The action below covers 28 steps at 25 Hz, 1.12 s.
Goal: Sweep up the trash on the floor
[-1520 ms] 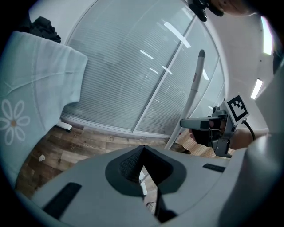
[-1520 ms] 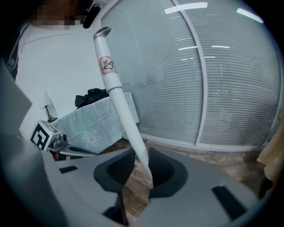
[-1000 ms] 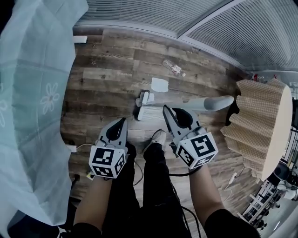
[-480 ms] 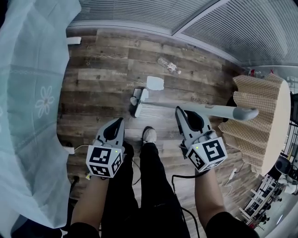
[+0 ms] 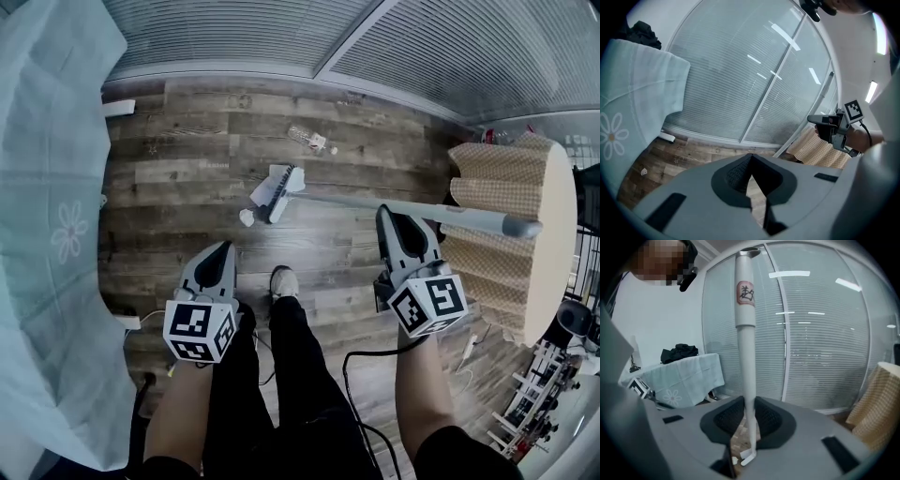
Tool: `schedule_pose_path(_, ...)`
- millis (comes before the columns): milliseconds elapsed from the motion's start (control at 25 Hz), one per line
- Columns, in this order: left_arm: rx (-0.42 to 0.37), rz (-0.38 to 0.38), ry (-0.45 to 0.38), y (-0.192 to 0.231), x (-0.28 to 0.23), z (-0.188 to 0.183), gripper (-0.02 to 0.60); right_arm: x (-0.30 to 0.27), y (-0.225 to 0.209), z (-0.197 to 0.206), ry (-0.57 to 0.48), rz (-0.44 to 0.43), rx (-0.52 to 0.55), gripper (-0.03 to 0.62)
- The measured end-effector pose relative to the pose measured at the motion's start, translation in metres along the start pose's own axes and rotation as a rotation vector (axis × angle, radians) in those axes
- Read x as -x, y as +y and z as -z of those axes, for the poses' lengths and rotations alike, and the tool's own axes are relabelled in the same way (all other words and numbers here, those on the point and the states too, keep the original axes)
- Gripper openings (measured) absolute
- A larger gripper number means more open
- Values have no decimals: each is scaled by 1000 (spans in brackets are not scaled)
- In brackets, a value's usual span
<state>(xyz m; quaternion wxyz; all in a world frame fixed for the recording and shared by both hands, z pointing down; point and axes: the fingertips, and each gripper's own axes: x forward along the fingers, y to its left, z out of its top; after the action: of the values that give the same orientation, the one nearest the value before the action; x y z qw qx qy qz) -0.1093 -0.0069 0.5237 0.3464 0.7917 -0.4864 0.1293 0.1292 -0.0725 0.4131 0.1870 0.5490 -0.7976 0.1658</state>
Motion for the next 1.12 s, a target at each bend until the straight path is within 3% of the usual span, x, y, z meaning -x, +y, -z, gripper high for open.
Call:
schedule_pose_path(240,-30,-24,-51,-20,-8,-20,-5,-12,-49,-8,-1,61,99,83)
schedule_pose_path(520,-7,-48,-75,-28,-6,-24,-5,-63,-48,15,107,-2,288,83)
schedule_pose_path(800,21,-85,-54,-9,9,-5,-5,-107,13,20,108,-127,271,84)
schedule_pose_path(1120,50,-130,-64,21,37,-1,-5,-102,110,23,94,-351,304,87)
